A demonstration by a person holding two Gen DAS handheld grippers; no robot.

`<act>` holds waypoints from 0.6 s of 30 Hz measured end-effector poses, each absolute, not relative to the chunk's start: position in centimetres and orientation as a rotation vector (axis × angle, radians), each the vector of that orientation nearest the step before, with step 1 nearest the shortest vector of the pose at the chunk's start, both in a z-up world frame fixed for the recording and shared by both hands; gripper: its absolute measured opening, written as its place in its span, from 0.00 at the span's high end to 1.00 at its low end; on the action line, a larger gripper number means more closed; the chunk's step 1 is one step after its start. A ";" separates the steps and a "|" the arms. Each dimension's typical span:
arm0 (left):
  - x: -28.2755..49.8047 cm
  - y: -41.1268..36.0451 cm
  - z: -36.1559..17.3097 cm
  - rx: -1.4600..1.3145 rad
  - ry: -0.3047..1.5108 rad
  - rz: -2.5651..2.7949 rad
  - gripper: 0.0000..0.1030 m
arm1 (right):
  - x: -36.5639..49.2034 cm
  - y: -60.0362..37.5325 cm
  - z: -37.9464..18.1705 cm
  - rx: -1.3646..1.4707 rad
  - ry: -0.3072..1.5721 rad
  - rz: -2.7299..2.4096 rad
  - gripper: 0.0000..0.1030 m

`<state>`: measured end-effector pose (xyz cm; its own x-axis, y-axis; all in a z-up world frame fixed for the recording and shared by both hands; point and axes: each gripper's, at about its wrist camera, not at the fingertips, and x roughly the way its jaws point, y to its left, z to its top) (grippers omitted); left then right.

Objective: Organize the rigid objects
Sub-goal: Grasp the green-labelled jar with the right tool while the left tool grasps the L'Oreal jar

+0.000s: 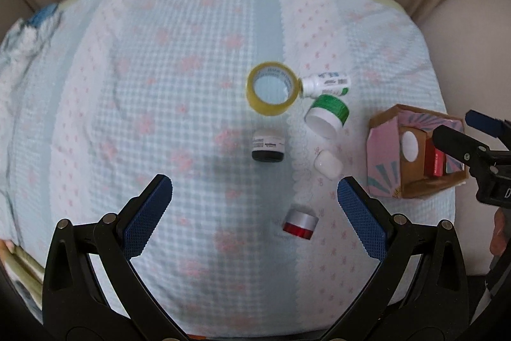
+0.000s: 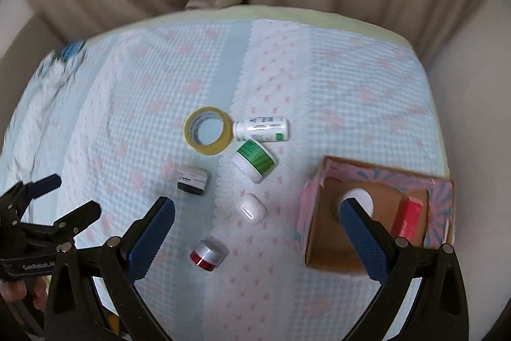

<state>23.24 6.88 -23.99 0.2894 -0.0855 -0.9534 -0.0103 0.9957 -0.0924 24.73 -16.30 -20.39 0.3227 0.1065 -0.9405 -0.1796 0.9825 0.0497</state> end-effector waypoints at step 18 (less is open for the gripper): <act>30.2 4.5 -39.7 -0.182 1.413 0.001 0.02 | 34.4 -12.9 -36.1 -0.417 1.399 0.530 0.00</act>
